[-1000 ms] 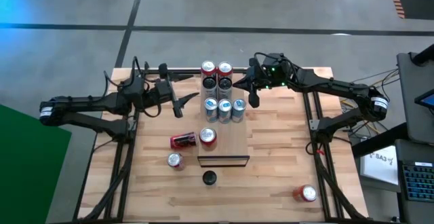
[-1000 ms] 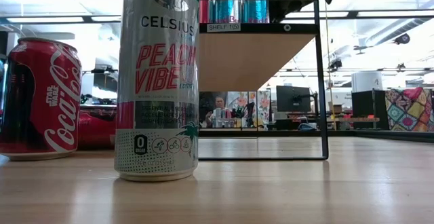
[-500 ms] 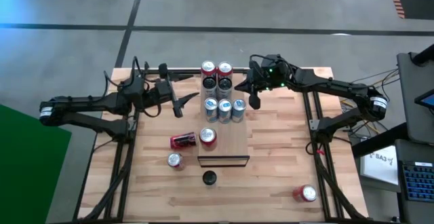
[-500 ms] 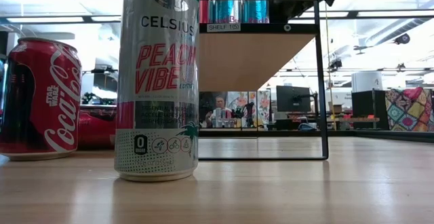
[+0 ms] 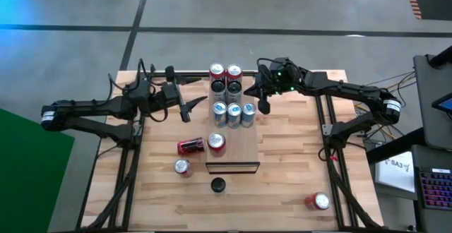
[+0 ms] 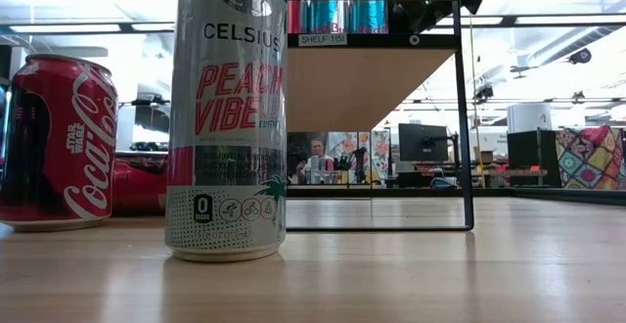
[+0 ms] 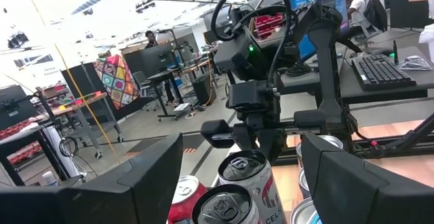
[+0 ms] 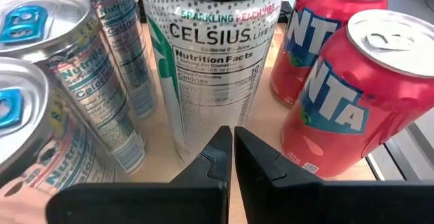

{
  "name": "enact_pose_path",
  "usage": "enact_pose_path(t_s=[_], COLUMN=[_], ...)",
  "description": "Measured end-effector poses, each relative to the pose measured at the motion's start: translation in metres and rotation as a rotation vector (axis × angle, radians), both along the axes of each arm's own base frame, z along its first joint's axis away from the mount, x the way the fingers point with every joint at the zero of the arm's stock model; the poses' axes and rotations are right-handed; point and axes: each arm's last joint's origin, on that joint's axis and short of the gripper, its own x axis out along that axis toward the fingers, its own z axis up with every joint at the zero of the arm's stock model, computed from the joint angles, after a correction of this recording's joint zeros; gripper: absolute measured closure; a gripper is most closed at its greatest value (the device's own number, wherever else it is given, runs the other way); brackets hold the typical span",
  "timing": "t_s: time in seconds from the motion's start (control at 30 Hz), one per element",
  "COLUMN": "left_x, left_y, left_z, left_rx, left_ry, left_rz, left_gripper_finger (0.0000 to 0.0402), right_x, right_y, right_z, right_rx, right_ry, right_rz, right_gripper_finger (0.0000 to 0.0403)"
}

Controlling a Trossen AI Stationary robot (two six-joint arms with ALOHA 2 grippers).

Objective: Place canned beverage on shelf
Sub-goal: Put the left white pink soda can on the shelf aligned with the other white pink soda can, then put the red white soda can on the shelf

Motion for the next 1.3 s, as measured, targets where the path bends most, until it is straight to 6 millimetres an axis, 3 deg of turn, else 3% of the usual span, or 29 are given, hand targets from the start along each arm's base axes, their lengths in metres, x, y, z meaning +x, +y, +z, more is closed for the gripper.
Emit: enact_pose_path(t_s=[0.63,1.1,1.3], left_x=[0.000,0.001,-0.007], left_y=[0.000,-0.001,-0.004], left_z=[0.000,-0.006,0.005], left_rx=[0.000,-0.087,-0.244], left_ry=[0.001,0.038,0.206], left_rz=[-0.001,-0.011,0.012], left_gripper_finger=[0.0134,0.0134,0.0134], right_x=[0.008,-0.014,-0.028], right_y=[-0.004,0.006,0.019], right_z=[-0.004,0.018,0.034], right_rx=[-0.003,0.002,0.030], right_ry=[-0.008,-0.026,-0.062], right_rz=[0.001,-0.053,-0.064], right_gripper_finger=[0.0394,0.0394,0.0394])
